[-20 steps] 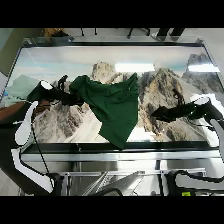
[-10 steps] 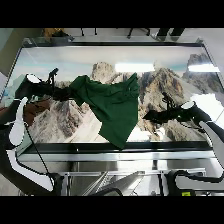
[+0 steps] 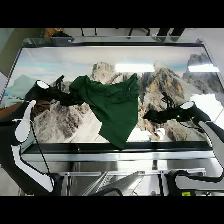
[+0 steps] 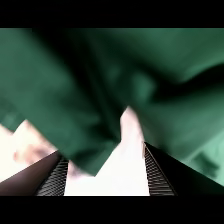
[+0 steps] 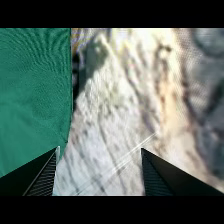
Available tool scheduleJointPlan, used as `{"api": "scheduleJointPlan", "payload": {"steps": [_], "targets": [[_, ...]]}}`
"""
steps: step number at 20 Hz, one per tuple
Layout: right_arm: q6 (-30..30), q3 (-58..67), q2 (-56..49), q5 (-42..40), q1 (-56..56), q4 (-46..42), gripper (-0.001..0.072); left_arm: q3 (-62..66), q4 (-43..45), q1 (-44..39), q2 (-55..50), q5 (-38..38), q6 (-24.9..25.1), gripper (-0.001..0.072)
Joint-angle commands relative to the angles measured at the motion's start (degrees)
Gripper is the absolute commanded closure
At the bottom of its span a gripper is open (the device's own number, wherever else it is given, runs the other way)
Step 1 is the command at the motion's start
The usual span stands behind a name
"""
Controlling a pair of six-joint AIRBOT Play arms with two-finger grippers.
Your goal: Fold the shirts.
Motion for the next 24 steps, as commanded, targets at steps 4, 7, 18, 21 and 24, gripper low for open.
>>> {"api": "scheduleJointPlan", "payload": {"steps": [4, 7, 18, 21, 24], "targets": [[0.0, 0.0, -0.3, -2.8, 0.0, 0.2, 0.0137, -0.2, 1.5, -1.0, 0.7, 5.5, -0.2, 0.0693], [-0.9, 0.2, -2.4, -7.1, 0.1, 2.1, 0.0137, -0.2, 1.6, 2.0, 3.3, 1.9, -0.2, 0.0693], [-8.2, 1.0, -11.1, -5.4, 10.4, 13.5, 0.0362, -0.2, 1.6, 9.6, 9.7, -7.7, 0.0, 0.0693], [-8.4, 4.2, -11.1, -1.9, 10.4, 14.0, 0.0489, -0.2, 1.6, 10.1, 11.1, -9.1, 0.0, 0.0693], [-8.0, 6.8, -11.1, -0.6, 10.4, 14.0, 0.0609, -0.2, 1.7, 10.1, 12.9, -9.7, 0.0, 0.0693]]}}
